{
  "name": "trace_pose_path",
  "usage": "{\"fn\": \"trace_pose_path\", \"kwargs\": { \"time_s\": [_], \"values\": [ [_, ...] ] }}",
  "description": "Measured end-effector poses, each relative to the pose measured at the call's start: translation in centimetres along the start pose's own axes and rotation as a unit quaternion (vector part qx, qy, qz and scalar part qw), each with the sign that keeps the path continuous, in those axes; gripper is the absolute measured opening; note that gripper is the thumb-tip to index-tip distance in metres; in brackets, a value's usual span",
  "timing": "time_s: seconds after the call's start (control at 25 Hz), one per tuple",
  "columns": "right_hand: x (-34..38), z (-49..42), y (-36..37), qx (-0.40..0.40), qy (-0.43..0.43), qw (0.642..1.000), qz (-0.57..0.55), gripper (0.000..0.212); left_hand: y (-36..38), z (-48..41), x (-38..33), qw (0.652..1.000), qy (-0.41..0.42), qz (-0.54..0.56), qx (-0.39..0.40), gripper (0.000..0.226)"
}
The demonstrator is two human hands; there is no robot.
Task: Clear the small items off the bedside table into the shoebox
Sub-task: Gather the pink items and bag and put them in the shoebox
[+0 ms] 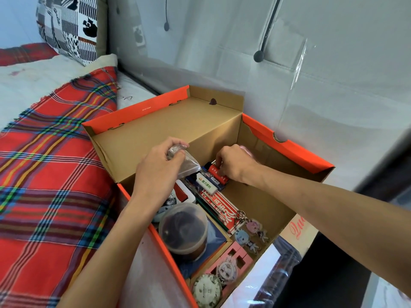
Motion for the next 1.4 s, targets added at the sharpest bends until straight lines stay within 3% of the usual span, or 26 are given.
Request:
{"fn": "trace_pose_path", "kwargs": {
  "time_s": [0.32, 0.44, 0.48, 0.56, 0.64, 0.72, 0.88, 0.96, 1.12, 1.24, 1.32, 1.4],
  "values": [
    [1.9, 0.4, -0.3, -0.016, -0.046, 0.995, 0.091, 0.012, 0.1, -0.1, -0.1, 1.0, 0.01, 0.011, 0.002, 0.018],
    [2.0, 0.8, -1.2, -0.03, -0.046, 0.996, 0.072, 0.009, 0.3, -0.1, 0.0, 1.0, 0.015, 0.013, 0.014, 0.02],
    [1.9, 1.0, -2.0, -0.044, -0.043, 0.998, 0.017, 0.009, 0.3, -0.2, 0.0, 1.0, 0.016, 0.019, 0.016, 0.022],
    [1.5, 1.7, -3.3, -0.039, -0.048, 0.974, -0.217, 0.012, 0.4, -0.3, -0.1, 0.999, 0.016, 0.033, 0.021, 0.026],
    [2.5, 2.9, -3.2, 0.037, -0.072, 0.895, -0.438, 0.018, 0.5, -0.3, -0.1, 0.999, 0.019, 0.039, 0.028, 0.028],
    [4.3, 4.5, -2.7, 0.102, -0.112, 0.863, -0.482, 0.02, 0.9, -0.3, 0.0, 0.998, 0.016, 0.039, 0.042, 0.028],
    [4.0, 4.6, -2.0, 0.104, -0.104, 0.86, -0.488, 0.015, 1.4, -0.2, 0.1, 0.998, 0.006, 0.021, 0.06, 0.035],
    [1.0, 3.3, -2.0, 0.069, -0.032, 0.889, -0.451, 0.009, 1.2, -0.1, -0.3, 0.998, 0.015, 0.026, 0.053, 0.03],
    [-2.4, 0.8, -1.3, 0.031, 0.047, 0.972, -0.227, 0.015, 1.2, 0.0, -0.4, 0.995, 0.008, 0.079, 0.061, 0.027],
    [-1.7, 0.2, -1.3, -0.011, 0.052, 0.994, -0.094, 0.019, 1.7, 0.0, -0.4, 0.994, 0.016, 0.077, 0.075, 0.029],
    [-0.5, 0.8, -2.5, -0.071, 0.036, 0.995, 0.062, 0.02, 1.8, 0.0, -0.2, 0.994, 0.018, 0.071, 0.081, 0.022],
    [0.6, 1.4, -3.5, -0.107, -0.008, 0.99, 0.092, 0.015, 1.7, -0.1, -0.2, 0.995, 0.022, 0.06, 0.073, 0.017]
  ]
}}
Point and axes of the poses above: each hand's wrist, its own z-axis away from the middle knuckle, its own y-axis out of the palm, x = y × z, the point moved 10 cm from there along -z, towards the middle knuckle, and after that the axes turned 6 degrees about x, right-handed, at the moved point
